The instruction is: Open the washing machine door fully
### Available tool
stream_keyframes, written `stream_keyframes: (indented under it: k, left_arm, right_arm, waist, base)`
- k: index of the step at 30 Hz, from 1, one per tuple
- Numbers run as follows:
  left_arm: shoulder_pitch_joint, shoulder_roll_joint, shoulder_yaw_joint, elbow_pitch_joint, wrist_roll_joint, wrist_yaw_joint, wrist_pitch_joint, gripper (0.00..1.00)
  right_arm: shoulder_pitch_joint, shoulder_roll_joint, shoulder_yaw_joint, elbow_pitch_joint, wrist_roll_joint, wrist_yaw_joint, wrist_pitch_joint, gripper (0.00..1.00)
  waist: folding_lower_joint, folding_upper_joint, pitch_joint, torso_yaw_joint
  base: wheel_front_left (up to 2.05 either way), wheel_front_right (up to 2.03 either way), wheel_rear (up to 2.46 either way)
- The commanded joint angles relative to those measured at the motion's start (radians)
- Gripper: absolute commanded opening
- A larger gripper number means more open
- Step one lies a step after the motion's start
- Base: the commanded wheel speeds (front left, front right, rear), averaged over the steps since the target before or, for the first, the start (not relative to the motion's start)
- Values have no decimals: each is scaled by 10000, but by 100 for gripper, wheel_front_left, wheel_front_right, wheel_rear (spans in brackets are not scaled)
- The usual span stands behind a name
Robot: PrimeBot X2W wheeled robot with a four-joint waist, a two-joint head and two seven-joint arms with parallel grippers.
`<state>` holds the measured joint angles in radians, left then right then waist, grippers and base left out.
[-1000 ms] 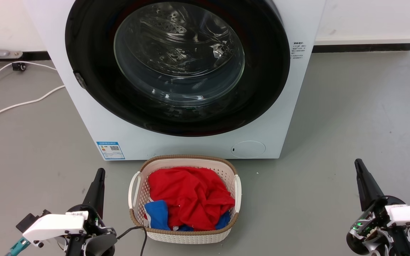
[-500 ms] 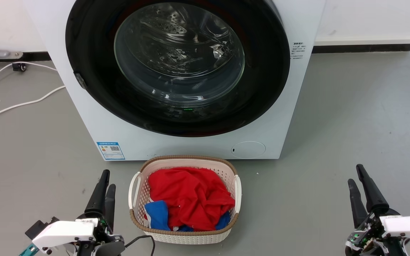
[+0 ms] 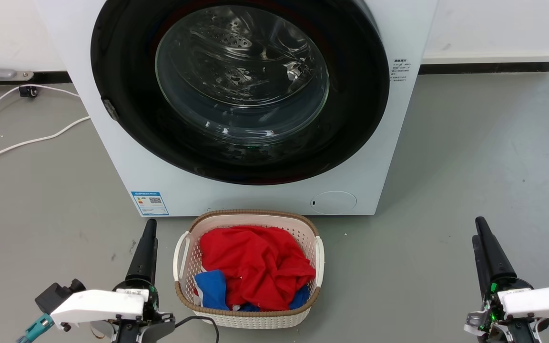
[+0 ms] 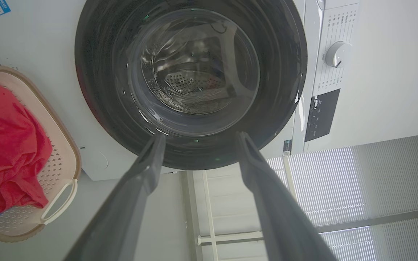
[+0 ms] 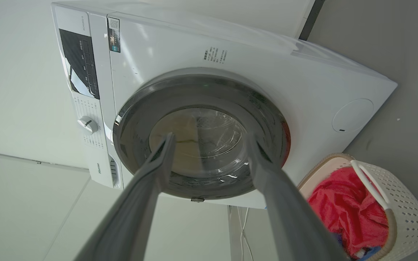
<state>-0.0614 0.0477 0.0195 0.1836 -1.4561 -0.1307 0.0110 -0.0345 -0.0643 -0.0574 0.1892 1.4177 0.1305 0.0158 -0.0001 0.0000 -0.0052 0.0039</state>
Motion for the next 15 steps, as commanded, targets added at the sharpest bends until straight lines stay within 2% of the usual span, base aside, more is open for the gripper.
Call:
stream_keyframes:
  k: [1, 9, 15]
  left_arm:
    - [-98, 26, -85, -252, 540, -3, -137, 100]
    - [-96, 24, -236, -386, 2238, -3, -449, 100]
    - [-116, 40, -343, -392, 3909, 15, -668, 100]
  right_arm:
    - [-59, -83, 10, -312, -496, 2, -141, 100]
    - [16, -142, 44, -698, -2414, 2, -362, 100]
    - [80, -170, 118, -948, -4010, 3, -425, 100]
  waist:
    - [1, 0, -3, 6]
    - [1, 0, -23, 40]
    - [1, 0, -34, 55]
  base:
    - [0, 0, 0]
    - [0, 0, 0]
    - [0, 0, 0]
